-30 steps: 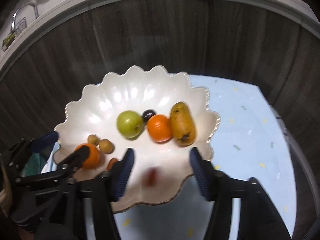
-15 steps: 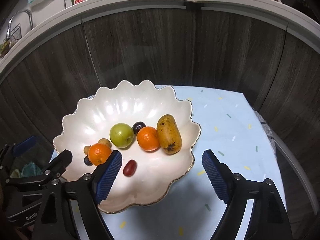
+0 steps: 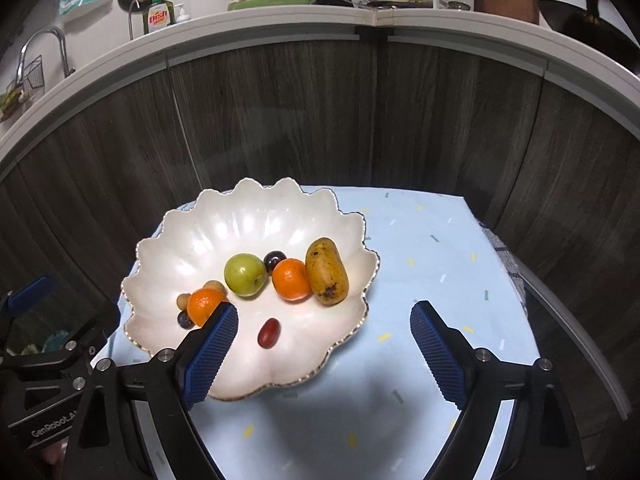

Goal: Organize fruits

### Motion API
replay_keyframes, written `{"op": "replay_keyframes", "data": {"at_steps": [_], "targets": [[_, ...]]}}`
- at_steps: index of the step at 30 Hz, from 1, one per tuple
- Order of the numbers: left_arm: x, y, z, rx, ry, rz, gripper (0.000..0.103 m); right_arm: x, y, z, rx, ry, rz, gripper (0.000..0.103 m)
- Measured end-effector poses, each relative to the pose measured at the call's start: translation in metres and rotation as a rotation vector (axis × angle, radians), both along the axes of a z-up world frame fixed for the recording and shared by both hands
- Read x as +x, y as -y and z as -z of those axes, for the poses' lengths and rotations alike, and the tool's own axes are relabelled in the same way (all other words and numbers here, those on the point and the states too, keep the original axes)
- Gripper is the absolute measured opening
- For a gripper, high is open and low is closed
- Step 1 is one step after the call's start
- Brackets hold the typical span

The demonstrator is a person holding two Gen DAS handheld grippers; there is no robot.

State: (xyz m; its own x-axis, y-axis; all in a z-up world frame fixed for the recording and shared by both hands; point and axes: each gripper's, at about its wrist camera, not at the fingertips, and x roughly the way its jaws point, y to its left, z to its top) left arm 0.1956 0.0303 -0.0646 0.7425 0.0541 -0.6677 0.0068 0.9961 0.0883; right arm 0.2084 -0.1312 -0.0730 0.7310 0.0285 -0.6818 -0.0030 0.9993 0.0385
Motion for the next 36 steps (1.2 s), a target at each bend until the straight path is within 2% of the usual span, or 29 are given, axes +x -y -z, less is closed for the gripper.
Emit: {"op": "replay_keyframes", "data": {"at_steps": [20,29,36], "targets": [[-0.076,0.014,-0.019,-0.005,0.007,-0.016,0.102,-0.074,0.017,-0.019,0.02,0.043,0.018,0.09],[-0.108,0.022,-0.029,-0.006,0.017,0.002,0.102,-0.108,0.03,-0.021,0.039,0.028,0.054,0.09],[-0.14,0.017,-0.024,-0.045,-0.01,-0.024,0.102,-0.138,0.034,-0.021,0.043,0.025,0.079,0.09]]}}
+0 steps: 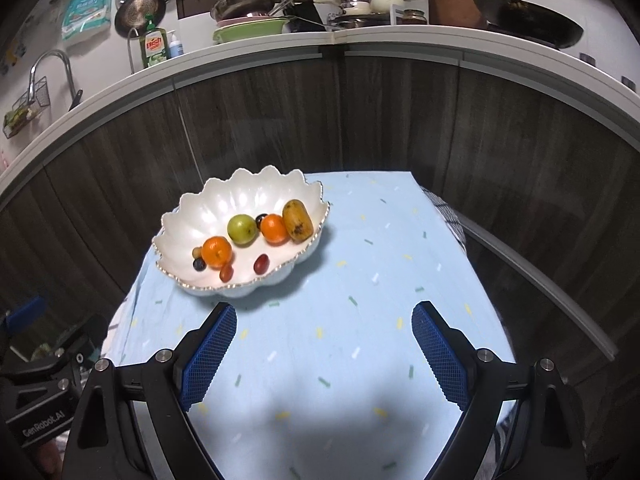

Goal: Organize fruits

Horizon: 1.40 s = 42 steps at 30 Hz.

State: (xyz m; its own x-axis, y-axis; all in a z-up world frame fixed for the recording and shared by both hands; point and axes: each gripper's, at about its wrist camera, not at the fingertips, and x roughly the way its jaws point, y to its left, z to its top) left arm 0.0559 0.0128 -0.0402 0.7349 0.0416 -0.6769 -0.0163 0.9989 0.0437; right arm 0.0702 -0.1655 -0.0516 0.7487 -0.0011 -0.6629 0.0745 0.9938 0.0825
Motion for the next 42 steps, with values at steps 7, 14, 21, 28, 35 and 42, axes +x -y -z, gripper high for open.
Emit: {"op": "replay_keyframes", "data": {"at_steps": [7,14,21,28,35,42], "targets": [[-0.021,0.0,-0.002,-0.003,0.004,-0.003,0.102,-0.026,0.0,-0.007,-0.012,0.029,0.014,0.09],[-0.033,0.002,-0.002,0.002,-0.001,0.001,0.102,-0.041,0.004,-0.006,-0.012,0.021,0.027,0.09],[-0.039,0.001,-0.003,0.006,0.003,-0.006,0.102,-0.05,0.004,-0.006,-0.031,0.03,0.031,0.09],[-0.038,0.001,-0.003,0.006,0.003,-0.005,0.102,-0.051,0.007,-0.007,-0.032,0.04,0.045,0.09],[-0.04,0.0,-0.003,0.001,0.004,-0.01,0.102,-0.053,0.007,-0.009,-0.035,0.039,0.043,0.09],[-0.039,-0.001,-0.003,0.0,0.002,-0.009,0.102,-0.052,0.007,-0.011,-0.032,0.033,0.044,0.09]]}}
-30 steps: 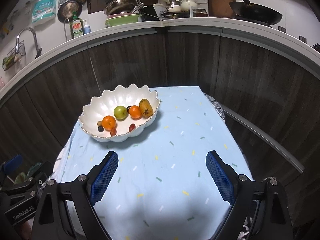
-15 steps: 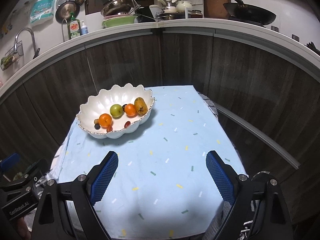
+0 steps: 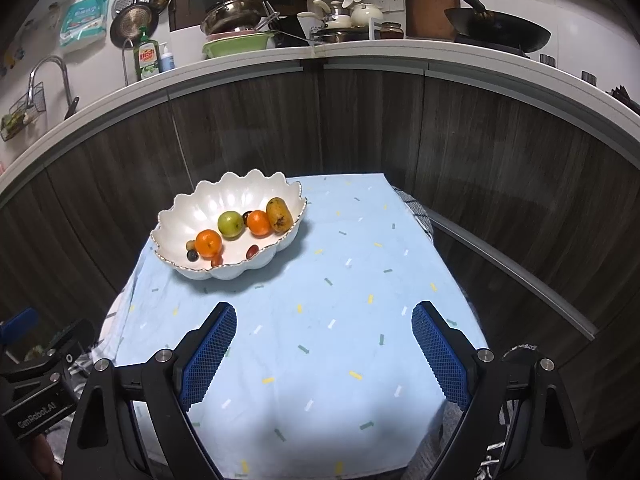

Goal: Organize fruits

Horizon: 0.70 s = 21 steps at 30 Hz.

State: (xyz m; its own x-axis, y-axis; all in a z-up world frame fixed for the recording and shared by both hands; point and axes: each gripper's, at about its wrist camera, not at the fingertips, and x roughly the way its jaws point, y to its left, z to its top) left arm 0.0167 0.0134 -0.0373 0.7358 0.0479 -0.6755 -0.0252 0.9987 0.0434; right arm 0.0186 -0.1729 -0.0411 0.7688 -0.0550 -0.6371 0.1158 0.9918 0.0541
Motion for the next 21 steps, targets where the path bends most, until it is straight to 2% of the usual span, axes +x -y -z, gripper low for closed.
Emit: {"op": "replay_keyframes", "data": {"at_steps": [21], "targets": [[0.0,-0.0007,0.0011,-0.009,0.01,0.0,0.102,0.0013,0.0004,0.0012,0.002,0.004,0.0,0.09]]}}
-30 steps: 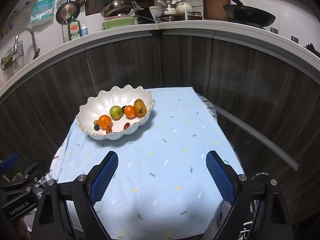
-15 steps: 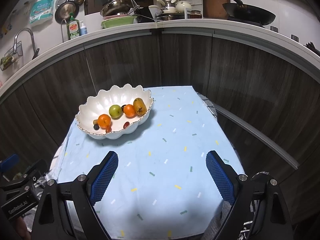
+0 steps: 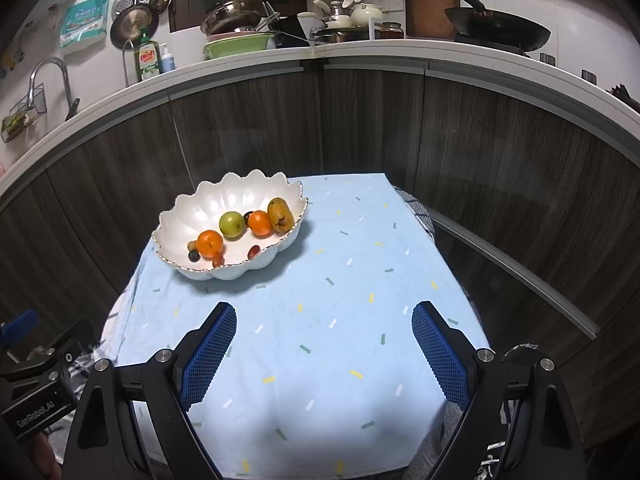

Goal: Organize fruits

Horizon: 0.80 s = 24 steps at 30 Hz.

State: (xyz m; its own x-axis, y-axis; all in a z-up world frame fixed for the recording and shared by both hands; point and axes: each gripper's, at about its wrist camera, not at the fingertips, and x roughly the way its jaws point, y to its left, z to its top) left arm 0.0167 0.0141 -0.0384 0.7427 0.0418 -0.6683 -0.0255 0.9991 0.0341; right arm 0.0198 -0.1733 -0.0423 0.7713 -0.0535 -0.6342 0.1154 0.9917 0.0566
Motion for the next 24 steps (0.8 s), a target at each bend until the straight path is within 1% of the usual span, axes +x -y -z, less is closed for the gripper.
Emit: {"op": "replay_keyframes", "data": {"at_steps": [16,24], "targets": [[-0.0021,0.0019,-0.0035,0.008,0.003,0.002,0.102,-0.0005,-0.0006,0.0,0.002,0.0,0.0,0.09],[-0.0027,0.0016,-0.004,-0.002,0.004,0.007,0.102,-0.0015,-0.0018,-0.0006,0.001,0.002,-0.001,0.09]]}}
